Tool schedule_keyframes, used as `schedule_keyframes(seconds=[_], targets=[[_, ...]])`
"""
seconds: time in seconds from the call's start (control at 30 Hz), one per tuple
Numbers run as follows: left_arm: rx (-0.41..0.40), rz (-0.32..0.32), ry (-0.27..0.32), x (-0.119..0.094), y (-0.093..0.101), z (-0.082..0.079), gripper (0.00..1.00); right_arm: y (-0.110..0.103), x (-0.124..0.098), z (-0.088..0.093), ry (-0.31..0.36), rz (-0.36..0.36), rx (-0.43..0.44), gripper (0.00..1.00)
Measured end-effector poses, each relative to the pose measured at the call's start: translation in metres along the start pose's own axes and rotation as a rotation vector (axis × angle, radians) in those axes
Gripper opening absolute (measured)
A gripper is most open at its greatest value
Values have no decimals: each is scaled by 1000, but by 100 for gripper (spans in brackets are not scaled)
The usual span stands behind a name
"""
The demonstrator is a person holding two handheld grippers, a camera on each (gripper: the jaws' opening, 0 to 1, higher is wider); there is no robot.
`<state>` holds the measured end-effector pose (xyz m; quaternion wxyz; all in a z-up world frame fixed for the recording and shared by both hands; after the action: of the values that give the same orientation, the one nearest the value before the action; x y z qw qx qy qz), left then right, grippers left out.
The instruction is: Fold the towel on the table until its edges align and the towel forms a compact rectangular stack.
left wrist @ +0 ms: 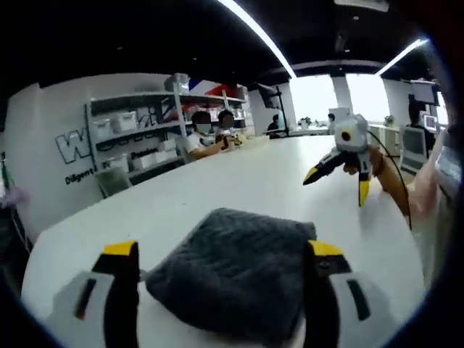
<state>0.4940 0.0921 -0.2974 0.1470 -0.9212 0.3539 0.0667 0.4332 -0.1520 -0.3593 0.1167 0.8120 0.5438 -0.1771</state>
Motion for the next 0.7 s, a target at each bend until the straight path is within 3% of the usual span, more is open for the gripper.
schedule_keyframes(seconds=[0.37, 0.53, 0.7], targets=[[-9, -58, 30, -38, -2, -4, 100, 1, 0, 0, -2, 3, -1, 95], [-15, -103, 29, -58, 2, 1, 99, 2, 0, 1, -5, 3, 1, 95], [-27, -106, 11, -74, 12, 9, 99, 2, 1, 2, -11, 2, 3, 95]])
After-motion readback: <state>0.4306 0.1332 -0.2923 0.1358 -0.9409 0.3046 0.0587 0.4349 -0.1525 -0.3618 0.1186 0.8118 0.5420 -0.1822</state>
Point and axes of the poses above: the point that each gripper's makers call its tool centre point, and the gripper's own axes: x roughly forward along the fingers, y roughly to its right, z roughly out of its underside, the point moved 2 cm from there along -x, roughly backward along the fingers, and after that the axes turned 5 degrees about -z, right-handed, at the moved point
